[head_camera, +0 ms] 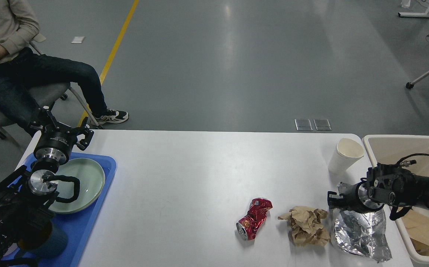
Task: Tidy desktop
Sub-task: 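Lower the right gripper onto the silver foil and grasp it, then lift the foil with the right gripper and drop it into the bin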
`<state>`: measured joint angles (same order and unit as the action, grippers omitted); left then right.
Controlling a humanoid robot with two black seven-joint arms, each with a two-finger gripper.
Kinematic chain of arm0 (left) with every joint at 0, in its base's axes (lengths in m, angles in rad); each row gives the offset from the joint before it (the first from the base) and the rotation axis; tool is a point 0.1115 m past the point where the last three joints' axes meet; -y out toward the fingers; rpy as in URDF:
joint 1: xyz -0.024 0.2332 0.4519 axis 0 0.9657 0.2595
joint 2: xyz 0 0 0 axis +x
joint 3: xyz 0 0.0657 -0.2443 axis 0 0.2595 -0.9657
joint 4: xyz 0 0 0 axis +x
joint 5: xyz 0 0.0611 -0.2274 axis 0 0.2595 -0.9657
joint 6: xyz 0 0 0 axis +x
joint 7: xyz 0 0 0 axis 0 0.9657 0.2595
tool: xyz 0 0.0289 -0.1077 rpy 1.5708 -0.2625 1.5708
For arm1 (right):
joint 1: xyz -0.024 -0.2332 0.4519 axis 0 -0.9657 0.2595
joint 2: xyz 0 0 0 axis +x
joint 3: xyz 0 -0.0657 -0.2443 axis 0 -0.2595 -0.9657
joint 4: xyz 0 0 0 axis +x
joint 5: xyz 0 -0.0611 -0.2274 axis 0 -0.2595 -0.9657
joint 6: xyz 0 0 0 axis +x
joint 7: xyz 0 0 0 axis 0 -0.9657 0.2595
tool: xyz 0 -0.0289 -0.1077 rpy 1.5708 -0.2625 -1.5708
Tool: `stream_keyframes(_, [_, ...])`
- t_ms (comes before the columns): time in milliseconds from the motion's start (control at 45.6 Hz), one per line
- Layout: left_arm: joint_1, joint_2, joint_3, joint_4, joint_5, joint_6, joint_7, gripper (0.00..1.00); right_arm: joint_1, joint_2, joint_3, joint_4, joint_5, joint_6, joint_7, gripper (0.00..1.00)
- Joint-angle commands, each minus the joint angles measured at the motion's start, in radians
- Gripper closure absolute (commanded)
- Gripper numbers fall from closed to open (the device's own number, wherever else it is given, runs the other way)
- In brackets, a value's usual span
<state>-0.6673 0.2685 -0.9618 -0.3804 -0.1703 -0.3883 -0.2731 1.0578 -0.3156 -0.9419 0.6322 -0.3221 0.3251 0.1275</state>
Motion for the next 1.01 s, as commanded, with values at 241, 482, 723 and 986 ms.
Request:
stream_keyframes(241, [0.000, 0.000, 0.000, 0.000, 0.000, 0.000, 0.000, 0.04, 0.043, -0.062, -0.055, 0.006, -0.011, 0.022, 0.004, 1.00])
stream_keyframes(482, [0.000, 0.000, 0.000, 0.000, 0.000, 0.000, 0.000, 0.04, 0.192, -0.187, -0.124, 0.012, -0.014, 0.175, 0.012, 1.00])
stream_keyframes(723, [0.000, 0.000, 0.000, 0.000, 0.000, 0.000, 0.000, 0.04, 0.537, -0.356, -0.126, 0.121, -0.014, 0.310, 0.012, 1.00])
stream_keyframes(986, [0.000, 0.000, 0.000, 0.000, 0.000, 0.000, 0.000, 0.04, 0.846, -0.373, -0.124, 0.112, -0.014, 0.433, 0.009, 1.00])
